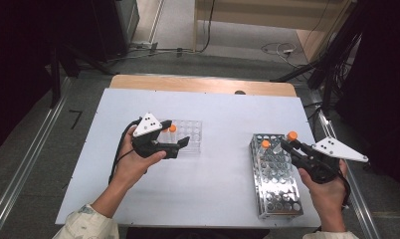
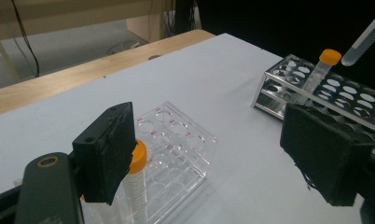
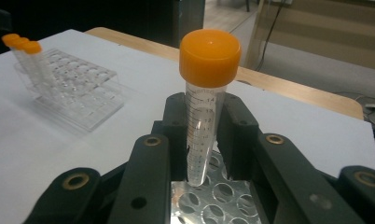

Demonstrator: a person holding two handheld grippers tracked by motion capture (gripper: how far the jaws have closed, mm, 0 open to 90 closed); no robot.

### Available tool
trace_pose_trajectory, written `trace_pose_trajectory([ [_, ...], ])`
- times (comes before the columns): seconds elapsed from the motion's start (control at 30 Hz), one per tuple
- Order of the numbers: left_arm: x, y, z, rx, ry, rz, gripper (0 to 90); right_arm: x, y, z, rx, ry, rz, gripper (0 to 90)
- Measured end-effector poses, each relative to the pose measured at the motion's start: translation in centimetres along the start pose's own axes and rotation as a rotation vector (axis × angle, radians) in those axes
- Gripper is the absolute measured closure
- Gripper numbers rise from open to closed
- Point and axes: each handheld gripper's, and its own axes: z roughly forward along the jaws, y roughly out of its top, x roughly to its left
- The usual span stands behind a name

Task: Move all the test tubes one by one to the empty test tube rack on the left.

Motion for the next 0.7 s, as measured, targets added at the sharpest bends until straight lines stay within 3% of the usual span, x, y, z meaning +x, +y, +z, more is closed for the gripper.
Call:
trace_pose_trajectory([
  [0.3, -0.4, 0.2, -0.1, -0.009, -0.009, 0.005, 19.5, 2.3, 0.6, 0.3, 0.014, 0.075, -0.038, 71.9],
  [0.7, -1.1, 0.2, 0.0, -0.007, -0.025, 0.018, 19.6, 6.1, 0.2, 3.8, 0.064, 0.193, -0.071, 71.9],
])
